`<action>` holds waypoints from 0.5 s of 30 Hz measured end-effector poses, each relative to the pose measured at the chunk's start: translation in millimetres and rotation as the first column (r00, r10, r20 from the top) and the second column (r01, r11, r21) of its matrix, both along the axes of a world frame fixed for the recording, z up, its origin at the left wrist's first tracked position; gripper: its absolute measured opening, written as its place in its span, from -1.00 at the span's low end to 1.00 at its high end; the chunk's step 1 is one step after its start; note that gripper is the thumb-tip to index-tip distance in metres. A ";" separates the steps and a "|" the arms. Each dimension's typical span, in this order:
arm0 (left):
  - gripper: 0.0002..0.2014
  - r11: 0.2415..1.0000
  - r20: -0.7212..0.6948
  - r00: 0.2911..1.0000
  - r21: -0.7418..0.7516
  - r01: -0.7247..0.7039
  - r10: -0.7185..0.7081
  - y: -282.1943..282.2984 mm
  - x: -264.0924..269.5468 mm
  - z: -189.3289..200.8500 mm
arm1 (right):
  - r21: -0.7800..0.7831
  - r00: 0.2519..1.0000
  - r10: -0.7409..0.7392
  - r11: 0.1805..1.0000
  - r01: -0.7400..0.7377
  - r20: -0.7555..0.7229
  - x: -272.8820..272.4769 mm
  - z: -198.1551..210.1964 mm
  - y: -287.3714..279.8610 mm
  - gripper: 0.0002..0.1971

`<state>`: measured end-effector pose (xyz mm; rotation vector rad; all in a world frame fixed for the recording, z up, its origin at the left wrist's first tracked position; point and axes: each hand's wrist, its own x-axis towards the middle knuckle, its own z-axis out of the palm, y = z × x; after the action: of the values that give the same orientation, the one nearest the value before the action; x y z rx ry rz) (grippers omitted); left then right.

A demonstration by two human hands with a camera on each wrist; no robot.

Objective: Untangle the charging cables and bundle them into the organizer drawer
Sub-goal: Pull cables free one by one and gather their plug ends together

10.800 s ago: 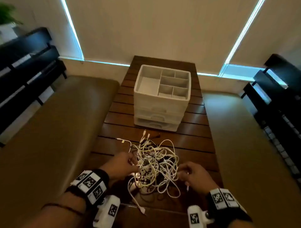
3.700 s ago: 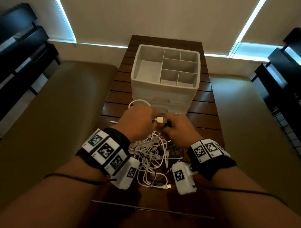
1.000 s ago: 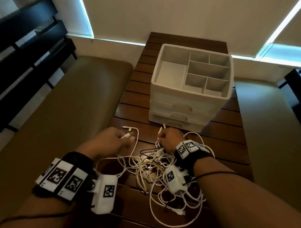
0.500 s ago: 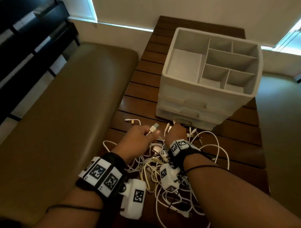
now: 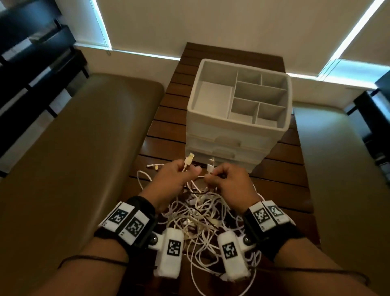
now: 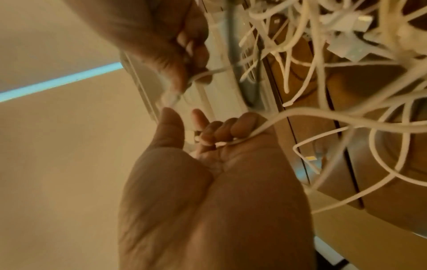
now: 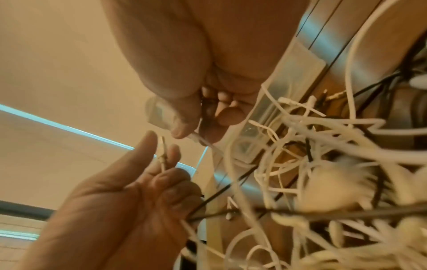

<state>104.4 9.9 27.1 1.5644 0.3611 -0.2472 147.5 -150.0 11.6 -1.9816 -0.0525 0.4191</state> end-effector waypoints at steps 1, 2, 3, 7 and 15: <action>-0.85 1.000 0.045 0.999 0.000 0.015 -0.015 -4.8 -2.4 3.4 | 0.061 1.000 -0.001 0.998 0.000 0.010 -5.5 10.7 -3.2 -0.84; -0.83 1.000 0.078 0.997 -0.014 0.026 -0.025 -9.5 -4.2 6.9 | 0.123 1.000 -0.008 0.992 0.006 0.012 -9.6 18.9 -5.4 -0.86; -0.82 0.999 0.096 0.995 -0.032 0.036 -0.033 -14.0 -6.3 10.9 | 0.182 1.000 -0.016 0.983 0.015 0.004 -13.3 24.7 -6.8 -0.88; -0.77 0.992 0.113 0.993 -0.122 0.028 -0.014 -30.7 -15.0 28.5 | 0.318 0.994 -0.104 0.942 0.108 -0.028 -23.3 37.8 -9.6 -0.83; -0.77 0.998 0.158 0.986 -0.042 -0.042 0.048 -36.3 -19.6 38.2 | 0.430 0.992 0.042 0.903 0.013 -0.119 -28.2 44.8 -5.2 -0.83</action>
<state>84.8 -26.4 65.3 1.5249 0.2648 -0.0933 119.3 -155.2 56.5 -1.5154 -0.0736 0.4943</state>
